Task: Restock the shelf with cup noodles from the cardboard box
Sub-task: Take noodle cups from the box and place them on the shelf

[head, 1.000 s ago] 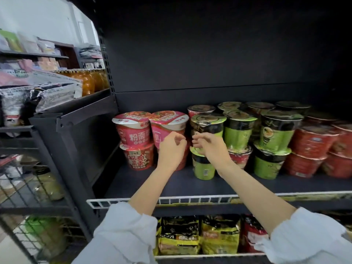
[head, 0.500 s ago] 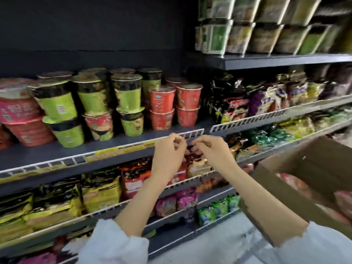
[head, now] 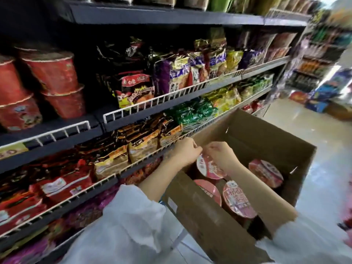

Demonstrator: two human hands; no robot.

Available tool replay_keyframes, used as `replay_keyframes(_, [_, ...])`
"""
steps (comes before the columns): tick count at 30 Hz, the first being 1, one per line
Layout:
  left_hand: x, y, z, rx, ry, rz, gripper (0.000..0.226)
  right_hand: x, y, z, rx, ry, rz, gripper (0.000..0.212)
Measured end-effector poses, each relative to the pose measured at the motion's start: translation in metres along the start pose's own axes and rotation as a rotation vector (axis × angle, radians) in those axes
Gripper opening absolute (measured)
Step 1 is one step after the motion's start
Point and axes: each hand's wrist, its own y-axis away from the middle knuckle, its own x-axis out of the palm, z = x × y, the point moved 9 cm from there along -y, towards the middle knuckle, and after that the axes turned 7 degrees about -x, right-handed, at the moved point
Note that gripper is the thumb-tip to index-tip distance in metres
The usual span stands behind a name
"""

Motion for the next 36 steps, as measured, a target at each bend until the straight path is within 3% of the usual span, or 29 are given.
replay_keyframes(3, [0.041, -0.039, -0.021, -0.052, -0.044, 0.051, 0.025, -0.016, -0.035, -0.05, 0.071, 0.064, 0.063, 0.022])
replay_keyframes(10, [0.125, -0.109, -0.006, -0.363, -0.115, 0.174, 0.04, -0.011, -0.106, -0.153, 0.211, 0.118, 0.275, 0.031])
replay_keyframes(15, [0.168, -0.123, 0.048, -0.674, -0.121, 0.133, 0.045, 0.021, -0.14, -0.219, 0.258, 0.217, 0.504, 0.047])
replay_keyframes(18, [0.192, -0.111, 0.086, -0.89, -0.034, 0.095, 0.055, 0.036, -0.139, -0.237, 0.304, 0.16, 0.655, 0.045])
replay_keyframes(23, [0.21, -0.116, 0.078, -0.91, 0.217, 0.003, 0.036, 0.037, -0.151, -0.252, 0.319, 0.039, 0.65, 0.044])
replay_keyframes(29, [0.197, -0.113, 0.062, -0.954, 0.339, -0.203, 0.053, 0.016, -0.164, -0.238, 0.359, -0.017, 0.628, 0.044])
replay_keyframes(36, [0.152, -0.065, 0.036, -0.959, 0.295, -0.521, 0.056, -0.017, -0.158, -0.177, 0.034, 0.053, 0.653, 0.044])
